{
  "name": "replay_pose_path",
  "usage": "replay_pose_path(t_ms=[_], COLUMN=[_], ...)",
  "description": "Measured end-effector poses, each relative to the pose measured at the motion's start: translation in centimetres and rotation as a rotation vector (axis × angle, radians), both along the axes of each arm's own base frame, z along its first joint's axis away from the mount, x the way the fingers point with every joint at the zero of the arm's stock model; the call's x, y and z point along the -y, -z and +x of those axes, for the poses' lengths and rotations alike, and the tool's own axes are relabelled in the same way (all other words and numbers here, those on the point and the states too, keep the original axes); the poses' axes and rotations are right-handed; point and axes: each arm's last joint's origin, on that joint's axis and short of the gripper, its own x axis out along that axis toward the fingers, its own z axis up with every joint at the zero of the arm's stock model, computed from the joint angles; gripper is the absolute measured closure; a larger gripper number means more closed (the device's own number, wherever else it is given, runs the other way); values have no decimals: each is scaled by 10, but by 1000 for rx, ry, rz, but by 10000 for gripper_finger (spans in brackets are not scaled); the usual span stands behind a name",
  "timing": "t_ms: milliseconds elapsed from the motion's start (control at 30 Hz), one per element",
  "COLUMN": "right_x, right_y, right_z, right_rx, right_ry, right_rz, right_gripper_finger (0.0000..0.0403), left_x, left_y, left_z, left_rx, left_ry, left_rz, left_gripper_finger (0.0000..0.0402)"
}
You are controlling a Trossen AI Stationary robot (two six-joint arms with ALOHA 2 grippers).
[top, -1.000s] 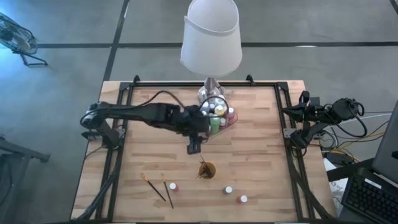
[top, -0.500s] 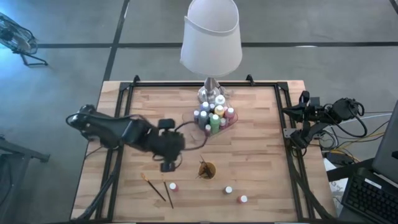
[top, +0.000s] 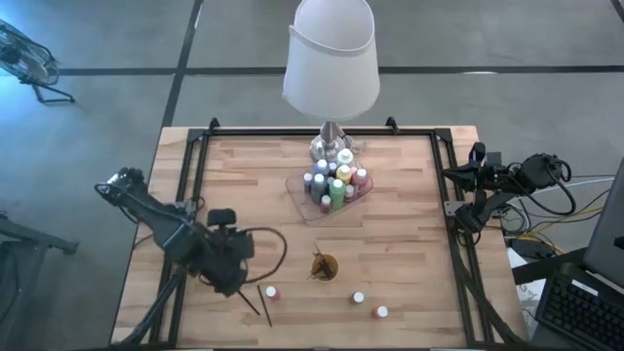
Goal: Pick & Place Paint Supplies
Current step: Put the black paint brush into the yellow cup
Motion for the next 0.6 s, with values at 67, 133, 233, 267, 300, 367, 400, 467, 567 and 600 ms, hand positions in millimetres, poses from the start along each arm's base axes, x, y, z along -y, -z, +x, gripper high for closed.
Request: replay_pose_path(t_ms=[67,133,233,267,300,367,400,467,567,600], right_x=[0,0,0,0,0,0,0,0,0,0], right_y=[0,0,0,0,0,0,0,0,0,0], right_z=[0,0,0,0,0,0,0,0,0,0], right_rx=[0,0,0,0,0,0,0,0,0,0], right_ry=[0,0,0,-1,0,0,0,-1,-1,-1], right_rz=[0,0,0,0,0,0,0,0,0,0], right_gripper_finger=[394,394,394,394,394,394,394,394,394,394], left_x=[6,10,13,12,11,7,5,0,-7,-8], left_y=[7,14,24,27,31,38,42,51,67,73], left_z=[-5,-11,-19,-22,-25,-31,-34,-40,-48,-51], left_rx=[-19,-40,-63,-72,-79,-87,-86,-84,-71,-66], left_ry=[2,-3,-18,-27,-37,-65,-80,-101,-105,-102], left_rz=[3,9,18,19,23,24,20,10,-36,-54], left_gripper_finger=[211,211,211,211,211,211,211,211,211,211])
